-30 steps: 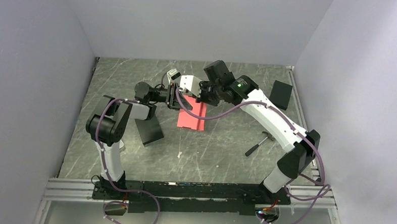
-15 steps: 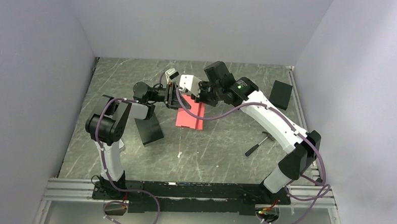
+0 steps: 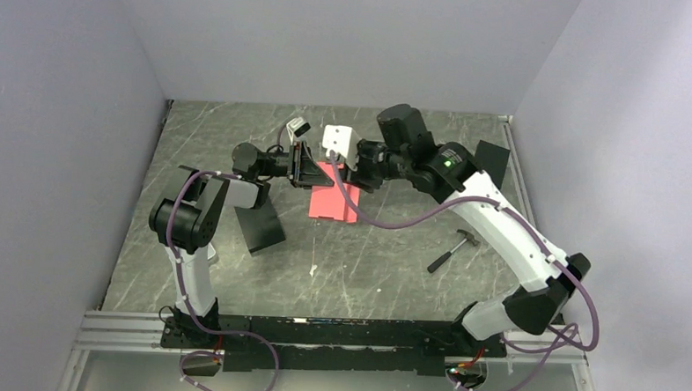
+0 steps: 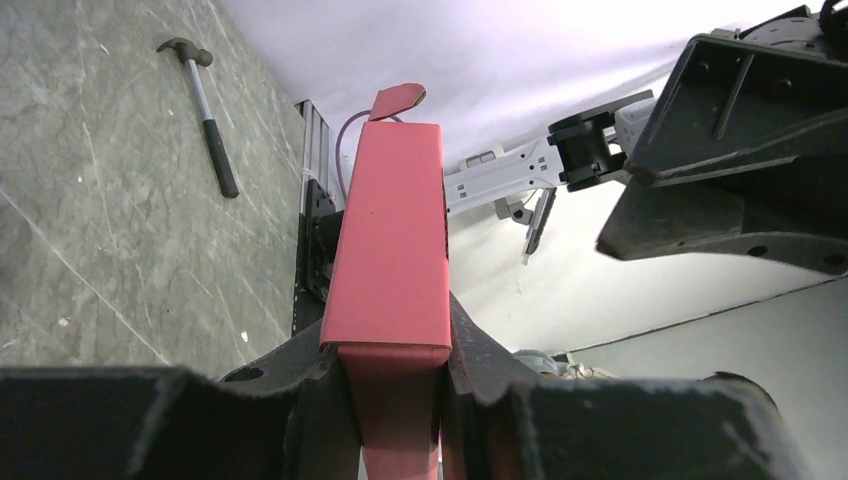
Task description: Fold the paper box
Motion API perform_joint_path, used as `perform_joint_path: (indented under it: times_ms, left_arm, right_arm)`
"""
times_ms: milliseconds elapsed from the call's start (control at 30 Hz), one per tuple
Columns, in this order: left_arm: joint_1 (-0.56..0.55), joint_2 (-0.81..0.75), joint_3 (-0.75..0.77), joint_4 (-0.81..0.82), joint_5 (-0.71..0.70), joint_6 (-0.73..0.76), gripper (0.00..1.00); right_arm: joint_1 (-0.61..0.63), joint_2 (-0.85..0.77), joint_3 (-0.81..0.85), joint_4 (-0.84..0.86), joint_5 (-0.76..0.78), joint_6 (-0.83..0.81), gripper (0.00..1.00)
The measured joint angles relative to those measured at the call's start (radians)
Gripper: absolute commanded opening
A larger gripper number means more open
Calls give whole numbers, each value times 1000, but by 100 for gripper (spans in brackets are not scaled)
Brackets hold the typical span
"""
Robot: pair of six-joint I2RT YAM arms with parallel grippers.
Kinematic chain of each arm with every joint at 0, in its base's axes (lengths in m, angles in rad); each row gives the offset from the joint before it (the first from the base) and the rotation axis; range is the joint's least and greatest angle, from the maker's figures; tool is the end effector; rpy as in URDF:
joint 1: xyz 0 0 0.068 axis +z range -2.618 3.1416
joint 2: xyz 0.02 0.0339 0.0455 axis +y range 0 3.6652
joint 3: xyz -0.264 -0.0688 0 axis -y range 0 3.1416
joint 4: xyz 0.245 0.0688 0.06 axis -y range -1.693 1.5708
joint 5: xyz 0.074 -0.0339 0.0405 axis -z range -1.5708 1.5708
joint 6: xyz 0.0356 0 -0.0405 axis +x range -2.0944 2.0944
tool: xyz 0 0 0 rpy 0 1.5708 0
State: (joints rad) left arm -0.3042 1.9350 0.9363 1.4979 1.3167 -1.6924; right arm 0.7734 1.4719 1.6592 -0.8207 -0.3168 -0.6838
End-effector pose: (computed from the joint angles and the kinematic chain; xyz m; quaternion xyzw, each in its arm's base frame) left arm 0.3426 -0.1437 0.2264 0.1460 0.6469 -0.7409 0.1059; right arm 0.2143 0.2248 0.4170 -0.6397 0.6099 0.1606 0.4393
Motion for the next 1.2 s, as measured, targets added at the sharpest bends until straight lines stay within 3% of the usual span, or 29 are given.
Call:
perform_joint_path:
  times_ms: [133, 233, 333, 433, 600, 833, 1200]
  left_arm:
    - [0, 0, 0, 0, -6, 0, 3]
    - [2, 0, 0, 0, -6, 0, 3]
    - [4, 0, 0, 0, -6, 5, 3]
    - [6, -1, -1, 0, -8, 20, 3]
    - [7, -10, -6, 0, -14, 35, 3]
    - [8, -61, -26, 0, -17, 66, 3]
    - [4, -76, -31, 0, -30, 87, 3]
  right_arm:
    - [-67, -42, -7, 15, -85, 29, 44]
    - [-217, -87, -85, 95, -220, 109, 45]
    - [-394, -170, -296, 275, -360, 281, 49]
    - [-486, -218, -506, 470, -476, 498, 54]
    - [-513, -201, -680, 777, -607, 826, 62]
    - [-515, -192, -820, 1163, -672, 1185, 59]
    - [-479, -161, -836, 1263, -637, 1290, 55]
